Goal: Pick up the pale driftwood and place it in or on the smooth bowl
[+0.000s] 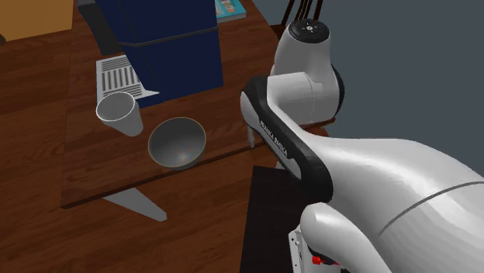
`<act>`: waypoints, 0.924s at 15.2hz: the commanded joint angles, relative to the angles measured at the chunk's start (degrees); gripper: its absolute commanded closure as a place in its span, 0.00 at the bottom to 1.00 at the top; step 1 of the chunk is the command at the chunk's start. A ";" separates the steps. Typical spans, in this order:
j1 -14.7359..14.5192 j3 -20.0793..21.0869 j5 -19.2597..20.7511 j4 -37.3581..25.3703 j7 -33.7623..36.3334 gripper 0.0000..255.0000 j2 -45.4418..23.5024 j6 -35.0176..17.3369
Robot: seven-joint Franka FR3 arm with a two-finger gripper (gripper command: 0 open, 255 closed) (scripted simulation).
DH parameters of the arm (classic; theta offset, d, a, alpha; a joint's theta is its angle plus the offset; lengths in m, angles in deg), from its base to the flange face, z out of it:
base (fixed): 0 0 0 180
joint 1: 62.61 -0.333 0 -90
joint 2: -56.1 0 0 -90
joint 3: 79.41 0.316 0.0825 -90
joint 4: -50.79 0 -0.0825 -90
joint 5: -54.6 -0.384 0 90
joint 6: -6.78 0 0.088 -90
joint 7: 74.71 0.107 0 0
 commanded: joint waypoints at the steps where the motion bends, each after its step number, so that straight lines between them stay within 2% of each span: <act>1: -0.94 3.49 -1.53 0.95 2.40 0.00 -2.43 -4.15; 6: -0.88 12.69 -3.12 0.51 8.74 0.00 -10.94 -13.97; 14: 1.76 16.92 -2.43 1.95 10.12 0.00 -18.48 -23.12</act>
